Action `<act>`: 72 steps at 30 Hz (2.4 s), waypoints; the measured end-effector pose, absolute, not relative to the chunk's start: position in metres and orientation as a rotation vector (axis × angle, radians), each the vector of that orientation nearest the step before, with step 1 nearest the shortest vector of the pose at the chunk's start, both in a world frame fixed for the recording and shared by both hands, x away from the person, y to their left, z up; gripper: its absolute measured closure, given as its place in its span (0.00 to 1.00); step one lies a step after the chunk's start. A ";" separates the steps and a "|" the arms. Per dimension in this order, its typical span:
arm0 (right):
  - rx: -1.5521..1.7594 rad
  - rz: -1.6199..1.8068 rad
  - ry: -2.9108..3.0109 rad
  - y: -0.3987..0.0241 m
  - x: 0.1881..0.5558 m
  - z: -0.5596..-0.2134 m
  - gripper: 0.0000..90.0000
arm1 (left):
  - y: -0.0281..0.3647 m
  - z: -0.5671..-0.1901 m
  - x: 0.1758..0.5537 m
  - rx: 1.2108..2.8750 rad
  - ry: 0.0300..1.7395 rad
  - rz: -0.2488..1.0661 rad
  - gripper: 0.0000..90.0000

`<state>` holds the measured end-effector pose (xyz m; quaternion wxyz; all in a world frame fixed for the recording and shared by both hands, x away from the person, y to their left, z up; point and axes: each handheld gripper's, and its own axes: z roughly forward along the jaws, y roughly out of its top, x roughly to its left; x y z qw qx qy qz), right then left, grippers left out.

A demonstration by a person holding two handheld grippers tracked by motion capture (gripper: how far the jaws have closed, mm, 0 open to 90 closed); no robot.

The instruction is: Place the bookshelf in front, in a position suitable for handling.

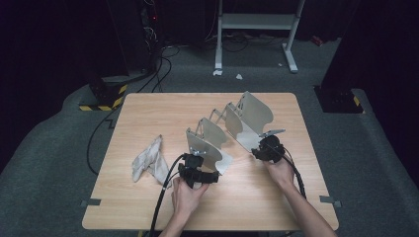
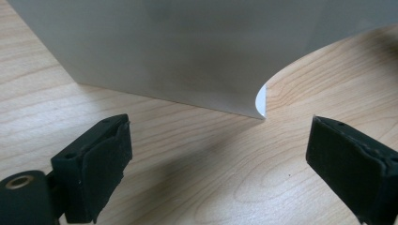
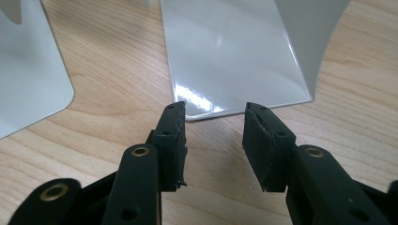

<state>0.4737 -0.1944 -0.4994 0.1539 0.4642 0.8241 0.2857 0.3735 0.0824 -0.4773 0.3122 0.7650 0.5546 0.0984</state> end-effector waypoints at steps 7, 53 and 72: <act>1.196 0.877 2.464 -0.174 0.458 -0.502 0.72 | 0.086 -0.480 0.374 2.033 1.459 0.275 0.10; 0.945 0.961 2.653 -0.088 0.440 -0.510 0.93 | 0.120 -0.483 0.361 2.002 1.480 0.274 0.16; 1.339 0.862 2.312 -0.203 0.476 -0.494 0.77 | 0.116 -0.477 0.377 1.971 1.477 0.337 0.25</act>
